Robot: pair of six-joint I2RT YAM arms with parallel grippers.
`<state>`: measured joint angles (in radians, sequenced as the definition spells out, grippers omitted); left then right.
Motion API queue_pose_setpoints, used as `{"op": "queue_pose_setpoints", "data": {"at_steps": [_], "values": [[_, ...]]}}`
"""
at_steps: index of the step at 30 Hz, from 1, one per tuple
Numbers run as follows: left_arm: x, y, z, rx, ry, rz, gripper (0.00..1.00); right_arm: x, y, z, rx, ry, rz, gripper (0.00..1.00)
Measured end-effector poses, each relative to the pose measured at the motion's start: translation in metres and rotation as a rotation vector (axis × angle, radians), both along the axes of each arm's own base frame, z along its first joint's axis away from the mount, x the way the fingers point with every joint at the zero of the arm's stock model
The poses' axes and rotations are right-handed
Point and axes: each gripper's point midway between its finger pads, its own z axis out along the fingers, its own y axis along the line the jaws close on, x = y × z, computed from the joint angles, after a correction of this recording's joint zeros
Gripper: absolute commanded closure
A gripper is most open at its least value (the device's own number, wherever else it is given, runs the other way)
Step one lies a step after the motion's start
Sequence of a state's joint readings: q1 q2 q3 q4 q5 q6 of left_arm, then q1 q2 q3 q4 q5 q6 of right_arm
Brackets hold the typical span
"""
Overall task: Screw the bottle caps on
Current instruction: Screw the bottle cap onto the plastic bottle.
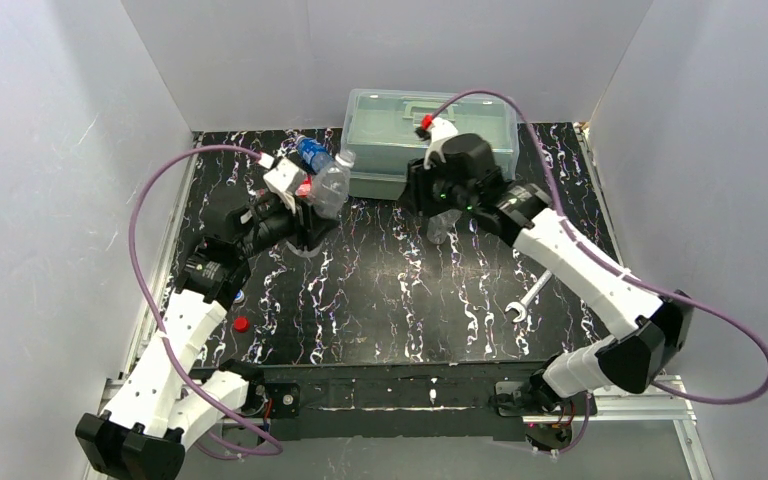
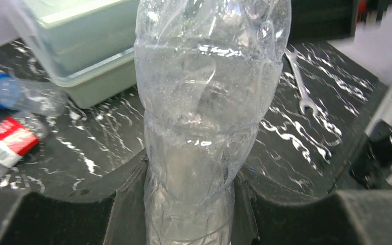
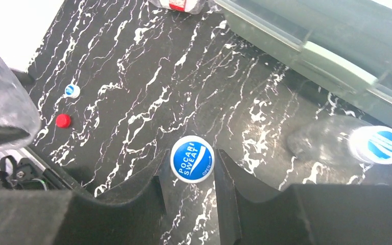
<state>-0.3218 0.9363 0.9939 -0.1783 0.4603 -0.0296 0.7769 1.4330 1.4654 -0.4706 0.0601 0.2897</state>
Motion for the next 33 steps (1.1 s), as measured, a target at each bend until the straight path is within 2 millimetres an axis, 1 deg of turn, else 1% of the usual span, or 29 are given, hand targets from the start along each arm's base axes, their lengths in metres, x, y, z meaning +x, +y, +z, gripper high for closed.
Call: {"op": "queue_pose_setpoints", "data": {"at_steps": [3, 5, 7, 8, 9, 11, 13, 15, 18, 20, 26, 33], "values": [[-0.015, -0.011, -0.02, -0.017, 0.02, -0.099, 0.75, 0.002, -0.026, 0.013, 0.02, 0.04, -0.006, 0.76], [-0.024, -0.017, -0.031, -0.025, 0.039, -0.157, 0.75, 0.005, -0.037, 0.029, 0.053, 0.054, 0.005, 0.76], [-0.034, -0.024, -0.039, -0.038, 0.059, -0.222, 0.75, 0.006, -0.042, 0.053, 0.107, 0.042, 0.031, 0.76], [-0.039, -0.027, -0.04, -0.046, 0.065, -0.254, 0.75, 0.0, -0.039, 0.067, 0.146, 0.031, 0.074, 0.75], [-0.042, -0.029, -0.039, -0.053, 0.064, -0.278, 0.74, -0.007, -0.034, 0.075, 0.175, 0.03, 0.115, 0.75], [-0.054, -0.037, -0.033, -0.082, 0.047, -0.369, 0.74, -0.033, -0.02, 0.096, 0.262, 0.037, 0.248, 0.75], [-0.064, -0.042, -0.028, -0.102, 0.038, -0.437, 0.74, -0.058, -0.001, 0.117, 0.385, 0.077, 0.408, 0.75], [-0.069, -0.043, -0.026, -0.109, 0.036, -0.463, 0.74, -0.067, 0.009, 0.129, 0.466, 0.098, 0.482, 0.75], [-0.074, -0.045, -0.023, -0.116, 0.019, -0.489, 0.75, -0.072, 0.017, 0.131, 0.535, 0.148, 0.525, 0.74], [-0.075, -0.046, -0.021, -0.118, 0.009, -0.496, 0.75, -0.073, 0.019, 0.129, 0.552, 0.173, 0.538, 0.74], [-0.074, -0.05, -0.018, -0.124, -0.007, -0.508, 0.76, -0.074, 0.021, 0.125, 0.561, 0.19, 0.542, 0.74], [-0.072, -0.053, -0.021, -0.123, 0.004, -0.516, 0.78, -0.076, 0.023, 0.125, 0.57, 0.196, 0.556, 0.74]]}}
